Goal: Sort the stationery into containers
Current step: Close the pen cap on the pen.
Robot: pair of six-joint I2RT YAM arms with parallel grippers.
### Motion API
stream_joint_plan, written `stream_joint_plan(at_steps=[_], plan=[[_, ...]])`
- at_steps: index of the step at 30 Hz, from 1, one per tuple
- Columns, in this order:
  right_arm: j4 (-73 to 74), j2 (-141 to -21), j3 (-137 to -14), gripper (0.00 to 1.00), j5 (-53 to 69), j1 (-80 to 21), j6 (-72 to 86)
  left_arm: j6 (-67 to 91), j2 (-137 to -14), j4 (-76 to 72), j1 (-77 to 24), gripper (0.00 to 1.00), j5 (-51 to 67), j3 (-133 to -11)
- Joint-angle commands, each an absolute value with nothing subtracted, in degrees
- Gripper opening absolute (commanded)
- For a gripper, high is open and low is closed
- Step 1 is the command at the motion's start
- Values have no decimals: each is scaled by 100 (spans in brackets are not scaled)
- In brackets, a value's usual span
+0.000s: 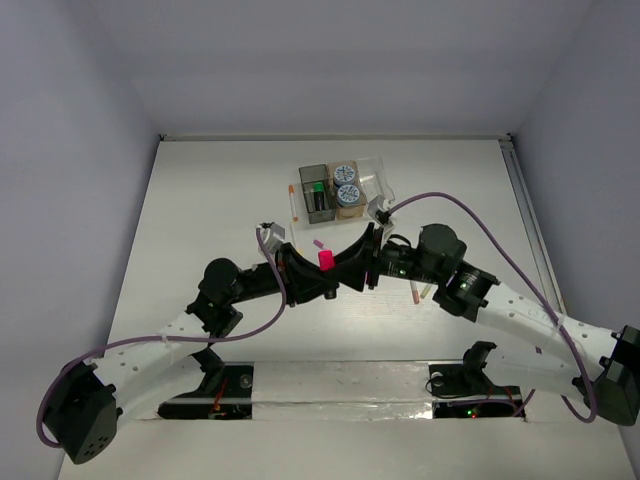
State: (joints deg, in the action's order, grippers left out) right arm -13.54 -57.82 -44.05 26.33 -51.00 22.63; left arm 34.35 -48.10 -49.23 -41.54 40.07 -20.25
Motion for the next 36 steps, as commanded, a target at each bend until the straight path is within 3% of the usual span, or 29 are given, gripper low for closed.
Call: stream_joint_plan(at_steps=[1,3,10,13,14,15,16,25,29,36], plan=[[-1617,-5766,-4395,39,2689,-5098,2285,3331,-4684,-5212,-4166,0,4025,-2136],[-1626,-5766,-4386,34,2698,-5098,2285,3331,-4676,-5212,-4166,0,4025,-2136],[-1889,-5678,-4272,0,2619,-5098,2355,3340,-4702,-5212,-4166,0,4017,-2118],[-2091,-5634,-4175,0,2549,-5098,2382,3340,-4641,-5221,-4166,0,3946,-2074],[-2187,-5582,-4131,0,2479,-5098,2391,3357,-4632,-5256,-4218,8,3946,-2048],[-2188,-5555,-4105,0,2444,-5098,2391,3357,-4632,-5256,-4219,9,3946,-2030],[-2275,-5529,-4096,0,2409,-5098,2391,3392,-4632,-5299,-4219,16,3938,-2013],[-2487,-5388,-4060,0,2101,-5098,2417,3410,-4702,-5344,-4271,45,3920,-1960],[-2549,-5405,-4061,0,2153,-5045,2487,3410,-4720,-5388,-4271,51,3876,-1916],[-2593,-5475,-4131,0,2294,-5045,2575,3401,-4807,-5484,-4271,49,3832,-1925]])
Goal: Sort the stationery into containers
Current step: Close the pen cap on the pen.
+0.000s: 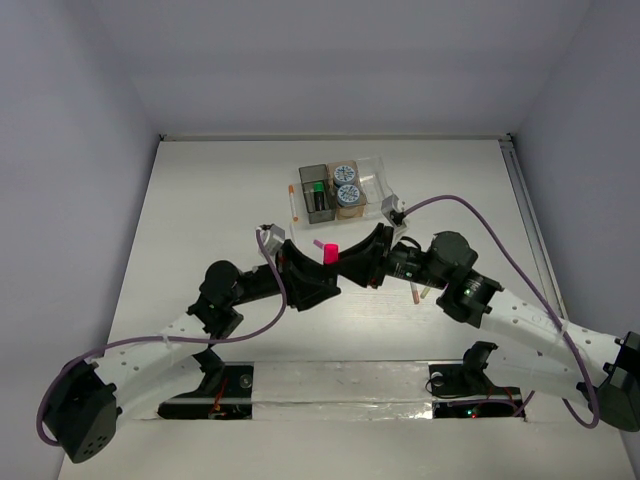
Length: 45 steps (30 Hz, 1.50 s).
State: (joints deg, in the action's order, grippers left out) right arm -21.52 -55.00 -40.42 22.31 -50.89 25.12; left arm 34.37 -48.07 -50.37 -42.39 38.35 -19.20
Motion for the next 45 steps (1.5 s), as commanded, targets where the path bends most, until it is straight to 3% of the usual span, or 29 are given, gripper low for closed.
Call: stream_joint_plan(at_steps=[1,7,13,15,16,19,25,28,29,32,38,45], plan=[[-2610,-5493,-4140,0,2329,-5045,2601,3410,-4851,-5519,-4271,48,3832,-1925],[-2847,-5686,-4105,0,2557,-5045,2760,3445,-5027,-5686,-4271,37,3885,-1942],[-2883,-5695,-4104,0,2549,-5045,2769,3454,-5177,-5730,-4271,35,3973,-1978],[-2848,-5687,-4131,0,2549,-5045,2751,3428,-5168,-5730,-4271,24,3964,-1978],[-2822,-5687,-4131,0,2540,-5045,2742,3419,-5142,-5704,-4271,14,3955,-1978],[-2751,-5625,-4113,0,2452,-5045,2716,3384,-5107,-5625,-4324,0,3929,-1986],[-2532,-5555,-4131,0,2373,-5045,2725,3340,-4966,-5564,-4324,0,3859,-1960],[-2286,-5476,-4113,26,2277,-5045,2742,3252,-4843,-5450,-4324,0,3710,-1951],[-2207,-5432,-4078,46,2224,-5045,2716,3191,-4825,-5362,-4324,0,3683,-1942],[-1882,-5196,-4008,68,2083,-5045,2646,3129,-4781,-5221,-4324,0,3560,-1934],[-1240,-4764,-4016,84,1864,-5045,2382,3103,-4852,-5238,-4324,0,3454,-1916],[-1037,-4903,-4604,90,1556,-4992,1890,3120,-4957,-5528,-4324,0,3647,-1846]])
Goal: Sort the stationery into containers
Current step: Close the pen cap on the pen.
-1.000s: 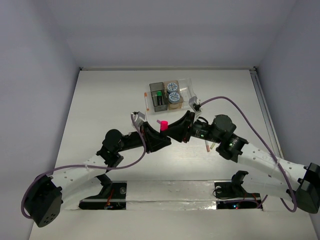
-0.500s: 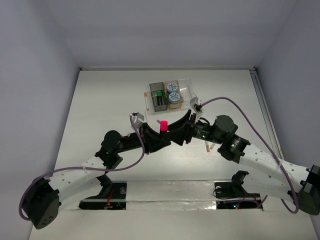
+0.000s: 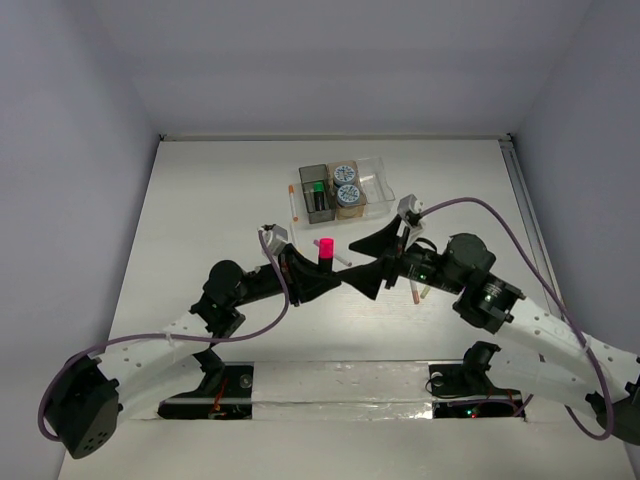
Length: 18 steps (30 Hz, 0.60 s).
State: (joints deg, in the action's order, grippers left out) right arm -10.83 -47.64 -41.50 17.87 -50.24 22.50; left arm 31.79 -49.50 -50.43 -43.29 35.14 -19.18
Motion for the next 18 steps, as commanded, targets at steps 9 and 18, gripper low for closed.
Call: stream_joint_plan(at_steps=[9,18], plan=[[-1705,-5853,-5291,87,1942,-4939,1819,3261,-4939,-5765,-4324,0,3797,-1696],[-1951,-6310,-5432,70,2091,-4887,1986,3331,-4922,-5897,-4324,0,3911,-1661]])
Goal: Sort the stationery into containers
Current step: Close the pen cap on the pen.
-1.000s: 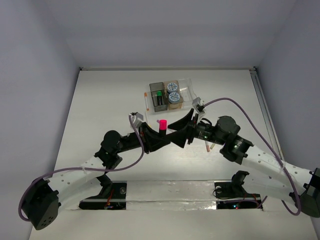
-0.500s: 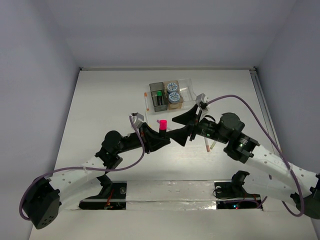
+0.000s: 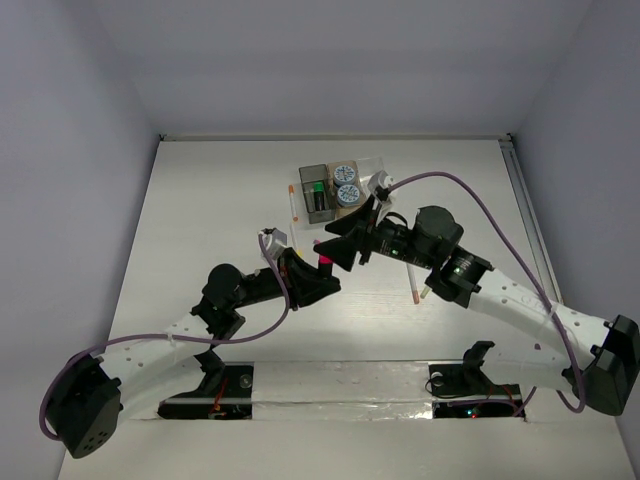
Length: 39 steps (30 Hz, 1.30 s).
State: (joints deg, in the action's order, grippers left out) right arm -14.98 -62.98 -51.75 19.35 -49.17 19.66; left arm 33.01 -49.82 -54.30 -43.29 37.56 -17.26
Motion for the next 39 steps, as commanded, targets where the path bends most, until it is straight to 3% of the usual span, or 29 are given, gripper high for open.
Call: stream_joint_plan(at_steps=[1,6,8,13,27,39], plan=[[-1986,-6337,-5414,67,2118,-4887,2004,3331,-4913,-5897,-4324,0,3920,-1661],[-2065,-6372,-5335,44,2188,-4834,2127,3331,-4922,-5889,-4324,0,3911,-1670],[-2179,-6355,-5265,28,2215,-4834,2214,3331,-4922,-5889,-4324,0,3920,-1679],[-2302,-6363,-5212,15,2513,-4729,2338,3480,-4896,-6064,-4324,0,3964,-1661],[-4217,-6627,-4483,7,3348,-4667,3216,3858,-4983,-6609,-4324,0,3999,-1863],[-4790,-6697,-4061,1,3718,-4667,3507,3753,-4790,-6381,-4324,0,3858,-2135]])
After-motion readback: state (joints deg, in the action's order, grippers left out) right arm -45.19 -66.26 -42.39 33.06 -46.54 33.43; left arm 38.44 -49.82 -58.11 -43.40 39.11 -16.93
